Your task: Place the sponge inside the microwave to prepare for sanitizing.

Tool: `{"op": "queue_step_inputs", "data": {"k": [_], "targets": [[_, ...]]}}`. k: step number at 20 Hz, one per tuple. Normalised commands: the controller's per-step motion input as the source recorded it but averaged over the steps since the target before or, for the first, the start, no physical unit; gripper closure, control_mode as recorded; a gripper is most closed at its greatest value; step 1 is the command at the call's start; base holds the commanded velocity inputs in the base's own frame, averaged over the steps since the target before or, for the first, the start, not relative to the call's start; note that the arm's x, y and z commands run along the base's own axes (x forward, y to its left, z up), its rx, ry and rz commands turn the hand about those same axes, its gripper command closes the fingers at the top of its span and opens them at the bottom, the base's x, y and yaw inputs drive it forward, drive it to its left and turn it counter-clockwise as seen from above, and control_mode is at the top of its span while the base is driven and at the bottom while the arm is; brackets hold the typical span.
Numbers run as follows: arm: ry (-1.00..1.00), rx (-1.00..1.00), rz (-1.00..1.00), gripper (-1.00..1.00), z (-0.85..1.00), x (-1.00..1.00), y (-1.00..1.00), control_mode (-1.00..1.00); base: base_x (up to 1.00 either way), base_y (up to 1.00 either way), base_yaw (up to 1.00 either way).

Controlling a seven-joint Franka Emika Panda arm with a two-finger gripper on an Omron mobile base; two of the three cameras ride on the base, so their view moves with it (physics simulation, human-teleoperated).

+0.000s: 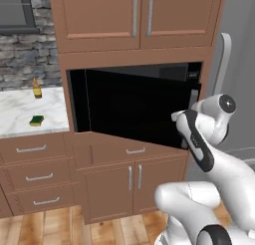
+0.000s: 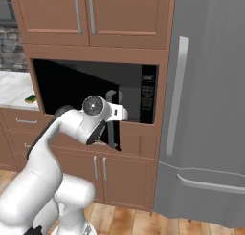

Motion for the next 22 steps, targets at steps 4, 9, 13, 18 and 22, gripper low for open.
{"op": "queue_step_inputs", "data": {"k": [4,9,13,18,22], "targets": [[0.00,0.00,0.00,1.00,-0.01,-0.43,0.23,-1.00,0.00,0.00,0.00],[0.01,0.00,0.00,1.00,-0.06,-0.38,0.25,-1.00,0.00,0.00,0.00],[0.01,0.00,0.00,1.00,-0.06,-0.39,0.29,-1.00,0.00,0.00,0.00],[0.00,0.00,0.00,1.00,-0.04,-0.40,0.36,-1.00,0.00,0.00,0.00],[0.00,0.00,0.00,1.00,-0.04,-0.45,0.33,-1.00,0.00,0.00,0.00]]}}
